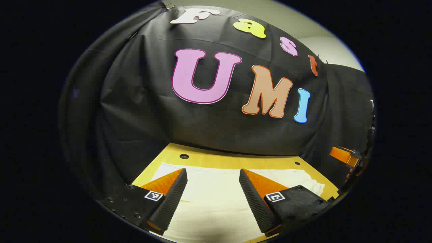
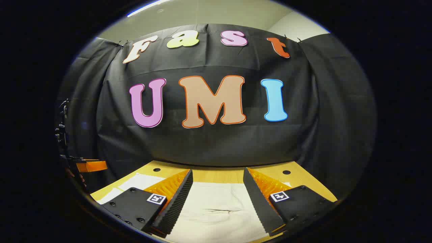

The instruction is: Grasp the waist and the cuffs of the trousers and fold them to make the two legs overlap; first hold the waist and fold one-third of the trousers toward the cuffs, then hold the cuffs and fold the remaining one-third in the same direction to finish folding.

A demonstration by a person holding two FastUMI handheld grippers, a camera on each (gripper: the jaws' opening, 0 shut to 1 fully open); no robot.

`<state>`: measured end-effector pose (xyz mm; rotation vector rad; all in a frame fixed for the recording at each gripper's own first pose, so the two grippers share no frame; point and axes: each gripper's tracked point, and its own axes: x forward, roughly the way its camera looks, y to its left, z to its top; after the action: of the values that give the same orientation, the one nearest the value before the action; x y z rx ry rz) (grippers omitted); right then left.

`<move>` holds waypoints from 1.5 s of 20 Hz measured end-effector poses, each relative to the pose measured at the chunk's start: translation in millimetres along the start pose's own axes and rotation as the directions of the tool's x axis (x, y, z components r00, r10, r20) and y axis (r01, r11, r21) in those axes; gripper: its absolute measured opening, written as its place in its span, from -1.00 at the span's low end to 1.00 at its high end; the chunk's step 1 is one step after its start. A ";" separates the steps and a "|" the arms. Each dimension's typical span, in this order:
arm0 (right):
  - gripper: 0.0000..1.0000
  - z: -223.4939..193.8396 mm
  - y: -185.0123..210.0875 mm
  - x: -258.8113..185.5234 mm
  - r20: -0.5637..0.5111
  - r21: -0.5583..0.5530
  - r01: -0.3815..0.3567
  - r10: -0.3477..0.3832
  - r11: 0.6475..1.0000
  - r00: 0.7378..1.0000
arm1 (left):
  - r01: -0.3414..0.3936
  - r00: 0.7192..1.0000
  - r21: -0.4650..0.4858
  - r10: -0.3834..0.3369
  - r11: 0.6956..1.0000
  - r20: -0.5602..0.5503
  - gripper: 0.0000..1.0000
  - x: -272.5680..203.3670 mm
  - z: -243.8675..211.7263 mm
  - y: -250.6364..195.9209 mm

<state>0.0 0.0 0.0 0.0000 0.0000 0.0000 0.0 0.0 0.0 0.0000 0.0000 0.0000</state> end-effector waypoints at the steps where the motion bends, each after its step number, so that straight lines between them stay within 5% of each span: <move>1: 0.92 -1.1 -1.8 1.4 -0.002 -0.002 0.002 -0.002 1.000 1.000 | -0.003 1.000 0.005 0.003 1.000 0.001 0.88 -1.3 -0.8 1.3; 16: 0.92 -8.5 -12.1 -14.1 -0.007 -0.001 0.036 -0.036 0.999 0.999 | -0.032 0.999 0.032 0.033 0.999 -0.009 0.88 -14.3 -5.6 17.6; 22: 0.92 -14.6 -11.2 -22.1 -0.012 0.006 0.048 -0.048 0.999 0.999 | 0.071 0.992 0.118 -0.058 0.990 -0.113 0.88 -29.2 -40.2 29.0; 26: 0.92 -19.0 -8.0 -23.7 -0.021 0.002 0.062 -0.062 0.998 0.998 | 0.180 0.952 0.137 -0.138 0.974 -0.273 0.89 -35.5 -84.7 41.5; 30: 0.92 -28.3 -5.8 -25.5 -0.040 -0.011 0.071 -0.071 0.997 0.997 | 0.306 0.879 0.183 -0.203 0.934 -0.431 0.87 -51.6 -124.2 59.7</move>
<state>-25.5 -5.8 -28.3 -0.0091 0.0403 -0.0708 -51.6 59.7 -124.2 0.2506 0.4197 -0.2682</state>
